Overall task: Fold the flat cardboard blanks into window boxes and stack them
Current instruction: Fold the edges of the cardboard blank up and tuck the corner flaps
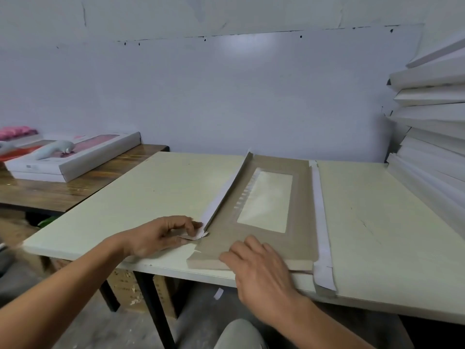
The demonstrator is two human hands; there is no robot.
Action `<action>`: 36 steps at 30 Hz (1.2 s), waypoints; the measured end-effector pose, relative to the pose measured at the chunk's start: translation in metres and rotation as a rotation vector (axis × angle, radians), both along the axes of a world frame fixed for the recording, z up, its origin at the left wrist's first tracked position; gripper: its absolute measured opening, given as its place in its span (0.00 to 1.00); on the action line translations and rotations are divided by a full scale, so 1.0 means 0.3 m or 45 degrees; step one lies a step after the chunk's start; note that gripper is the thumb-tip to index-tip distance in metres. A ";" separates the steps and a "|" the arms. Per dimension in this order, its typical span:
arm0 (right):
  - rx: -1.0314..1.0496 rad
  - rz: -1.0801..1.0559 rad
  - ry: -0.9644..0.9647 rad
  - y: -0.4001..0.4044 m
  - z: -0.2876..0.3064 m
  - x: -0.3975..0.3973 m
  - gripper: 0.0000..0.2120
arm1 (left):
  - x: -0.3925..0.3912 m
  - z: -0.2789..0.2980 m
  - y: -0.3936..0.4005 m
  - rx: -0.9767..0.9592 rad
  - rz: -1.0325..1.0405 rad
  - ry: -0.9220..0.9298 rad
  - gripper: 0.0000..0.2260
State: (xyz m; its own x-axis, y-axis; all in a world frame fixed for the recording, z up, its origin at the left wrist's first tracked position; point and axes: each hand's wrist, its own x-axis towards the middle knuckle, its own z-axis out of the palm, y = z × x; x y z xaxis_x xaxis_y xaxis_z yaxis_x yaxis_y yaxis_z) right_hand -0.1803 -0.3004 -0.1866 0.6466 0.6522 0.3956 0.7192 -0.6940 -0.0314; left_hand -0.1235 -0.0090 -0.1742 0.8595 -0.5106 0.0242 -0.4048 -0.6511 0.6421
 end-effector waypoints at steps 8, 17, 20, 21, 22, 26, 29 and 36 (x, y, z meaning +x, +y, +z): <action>-0.163 0.091 0.302 -0.033 -0.018 -0.077 0.21 | -0.028 -0.010 -0.174 0.127 0.193 -0.349 0.08; 0.246 -0.848 0.689 -0.495 0.137 0.041 0.10 | -0.076 -0.068 -0.317 0.712 0.372 -0.625 0.26; 0.410 -0.757 0.977 -0.482 0.086 0.058 0.11 | -0.085 -0.076 -0.347 0.702 0.388 -0.631 0.27; 0.442 -0.716 0.984 -0.474 0.070 0.063 0.12 | -0.088 -0.076 -0.353 0.696 0.387 -0.647 0.27; 0.476 -0.688 0.975 -0.469 0.061 0.069 0.12 | -0.090 -0.073 -0.356 0.686 0.388 -0.662 0.26; 0.736 -0.705 1.066 -0.485 0.059 0.112 0.04 | -0.102 -0.066 -0.362 0.595 0.398 -0.687 0.25; 0.925 -0.696 1.224 -0.500 0.064 0.141 0.04 | -0.105 -0.058 -0.367 0.586 0.387 -0.671 0.26; 0.963 -0.864 1.328 -0.523 0.088 0.209 0.11 | -0.128 -0.055 -0.391 0.650 0.340 -0.666 0.25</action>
